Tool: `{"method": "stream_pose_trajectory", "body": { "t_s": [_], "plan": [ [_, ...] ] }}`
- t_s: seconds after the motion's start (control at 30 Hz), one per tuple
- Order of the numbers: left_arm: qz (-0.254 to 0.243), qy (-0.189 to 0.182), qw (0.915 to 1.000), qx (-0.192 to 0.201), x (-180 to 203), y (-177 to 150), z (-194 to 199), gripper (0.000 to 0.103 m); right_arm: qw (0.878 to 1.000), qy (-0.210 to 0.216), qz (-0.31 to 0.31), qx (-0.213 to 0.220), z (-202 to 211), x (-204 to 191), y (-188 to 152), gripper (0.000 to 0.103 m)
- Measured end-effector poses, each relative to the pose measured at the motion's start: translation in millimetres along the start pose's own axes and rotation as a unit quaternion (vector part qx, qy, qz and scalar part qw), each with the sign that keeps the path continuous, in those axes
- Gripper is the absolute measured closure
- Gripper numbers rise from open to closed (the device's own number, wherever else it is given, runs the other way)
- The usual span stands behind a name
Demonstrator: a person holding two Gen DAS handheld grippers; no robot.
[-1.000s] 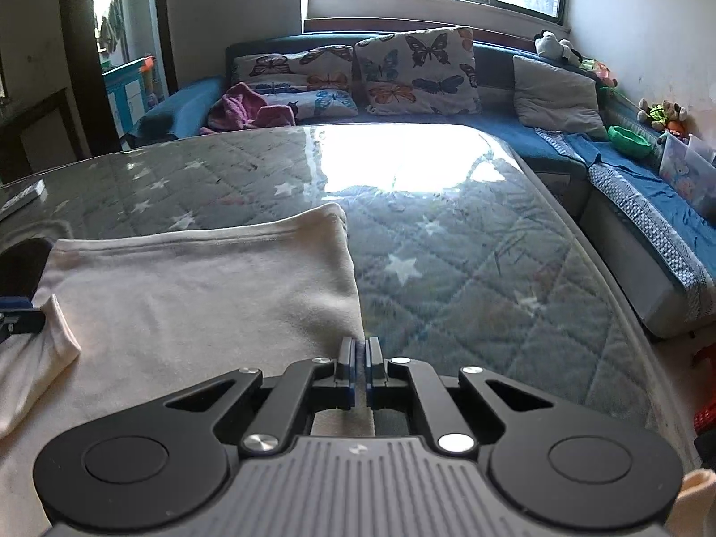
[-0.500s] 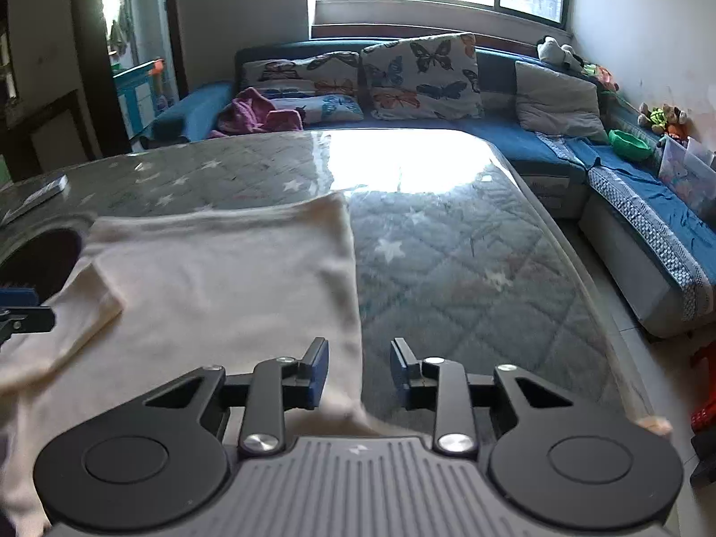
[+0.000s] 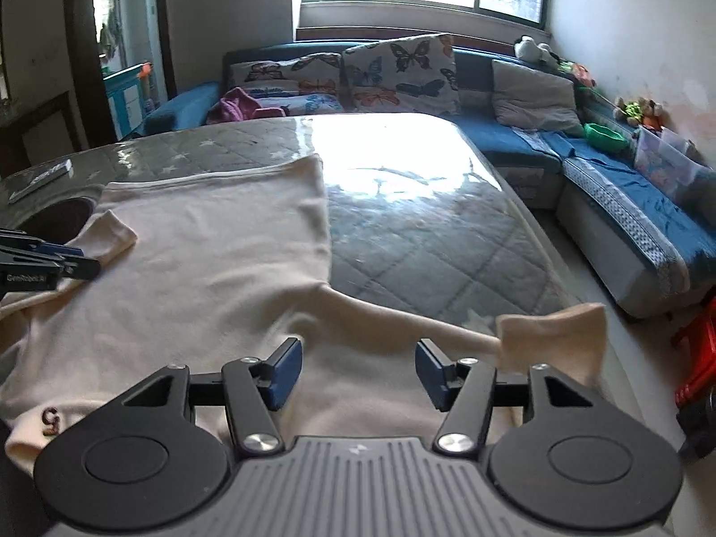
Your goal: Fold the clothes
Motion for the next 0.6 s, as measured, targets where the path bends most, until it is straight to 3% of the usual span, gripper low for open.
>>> {"method": "stream_pose_trajectory", "body": {
  "t_s": [0.07,0.27,0.4,0.6],
  "plan": [
    [0.018,-0.008,0.9998,0.004,-5.8,-1.6,4.4,0.099,1.000,-0.003,-0.008,-0.003,-1.0,4.4,-3.1,0.045],
    [0.090,-0.011,0.9943,0.055,-42.7,-17.2,47.1,0.101,1.000,-0.009,-0.022,-0.008,-1.6,12.1,-15.4,0.045],
    [0.146,0.000,0.9855,0.086,-75.6,-37.1,84.3,0.101,0.999,-0.015,-0.032,-0.008,0.2,16.8,-22.6,0.044],
    [0.221,0.044,0.9679,0.111,-119.7,-81.4,123.0,0.101,0.999,-0.018,-0.041,-0.006,6.5,21.1,-31.7,0.044]
  ]
}}
Point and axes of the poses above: each gripper's, at about its wrist camera, not at the fingertips, and z roughly against the way its jaws point, x to its right, y to its top, the point moved 3 cm from there along -z, roughly the way its jaws point, and after that the axes turned 13 degrees about -x, right-handed, at the moved point
